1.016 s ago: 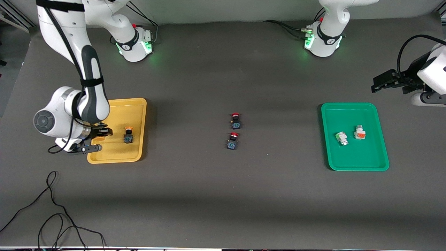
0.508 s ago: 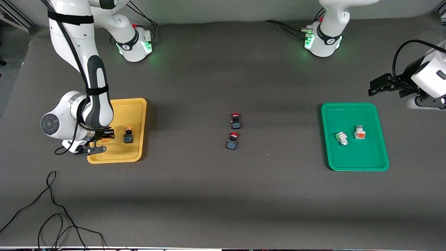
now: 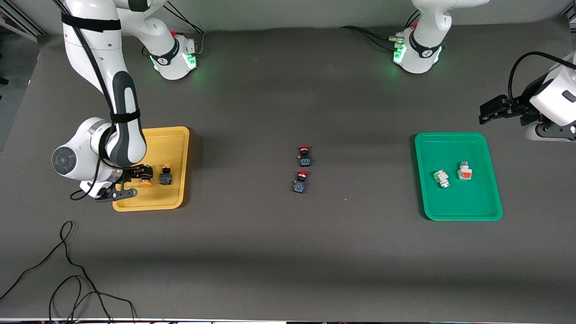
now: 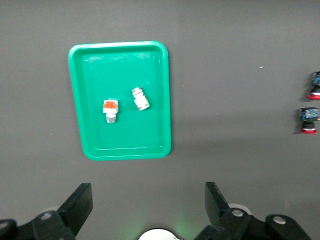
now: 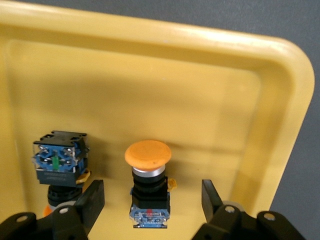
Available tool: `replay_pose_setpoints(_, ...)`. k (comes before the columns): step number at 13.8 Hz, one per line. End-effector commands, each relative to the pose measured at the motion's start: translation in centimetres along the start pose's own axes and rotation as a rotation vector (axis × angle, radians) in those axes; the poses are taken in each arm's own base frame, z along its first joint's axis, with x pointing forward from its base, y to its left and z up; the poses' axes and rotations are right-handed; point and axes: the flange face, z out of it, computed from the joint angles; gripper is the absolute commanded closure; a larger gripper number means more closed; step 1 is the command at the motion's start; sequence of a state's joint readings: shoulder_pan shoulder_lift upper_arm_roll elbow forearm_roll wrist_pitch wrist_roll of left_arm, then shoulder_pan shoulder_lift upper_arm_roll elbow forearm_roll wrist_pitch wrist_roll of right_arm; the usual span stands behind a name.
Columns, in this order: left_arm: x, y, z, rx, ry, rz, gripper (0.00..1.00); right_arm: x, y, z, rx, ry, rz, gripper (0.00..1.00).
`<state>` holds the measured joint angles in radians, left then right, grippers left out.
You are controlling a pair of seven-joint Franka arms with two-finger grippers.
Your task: Place green and yellow buttons in trays
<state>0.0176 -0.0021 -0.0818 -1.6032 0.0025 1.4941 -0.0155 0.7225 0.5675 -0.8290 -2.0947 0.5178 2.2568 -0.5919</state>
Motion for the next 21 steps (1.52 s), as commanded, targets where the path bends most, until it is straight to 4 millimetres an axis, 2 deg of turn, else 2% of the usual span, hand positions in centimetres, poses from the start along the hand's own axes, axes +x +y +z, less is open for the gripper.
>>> replay_pose_setpoints(1,-1.0,0.3,-0.2,0.033,0.013,0.009,0.00,-0.1,-0.3,-5.2,0.098,0.086,-0.003,0.13)
replay_pose_setpoints(4,-1.0,0.3,-0.3,0.032,0.014,0.010,0.00,0.0,0.7,-11.5,0.178,0.110,0.037,0.00)
replay_pose_setpoints(7,-1.0,0.4,-0.2,0.021,0.012,0.011,0.00,0.5,1.8,-19.4,0.171,0.056,0.037,0.00)
replay_pose_setpoints(10,-1.1,0.5,-0.2,0.016,0.012,0.011,0.00,0.8,0.9,-27.7,0.106,0.035,0.084,0.00)
replay_pose_setpoints(13,-0.9,0.6,-0.3,0.010,0.021,0.012,0.00,-0.5,0.0,-36.0,0.085,0.064,0.123,0.00)
replay_pose_setpoints(15,-0.9,0.7,-0.3,0.007,0.021,0.015,0.00,-2.0,1.3,-38.8,0.050,0.068,0.180,0.00)
replay_pose_setpoints(16,-0.9,0.6,-0.4,0.004,0.023,0.015,0.00,-3.1,2.6,-39.8,0.054,0.079,0.201,0.00)
replay_pose_setpoints(17,-0.9,0.6,-0.3,0.005,0.017,0.017,0.00,-3.7,2.6,-41.2,0.056,0.105,0.192,0.00)
replay_pose_setpoints(19,-0.7,0.8,-0.3,0.005,0.014,0.018,0.00,-4.1,2.9,-41.2,0.063,0.101,0.197,0.00)
replay_pose_setpoints(21,-0.6,0.8,-0.6,0.005,0.020,0.020,0.00,-4.0,2.3,-40.7,0.064,0.071,0.189,0.00)
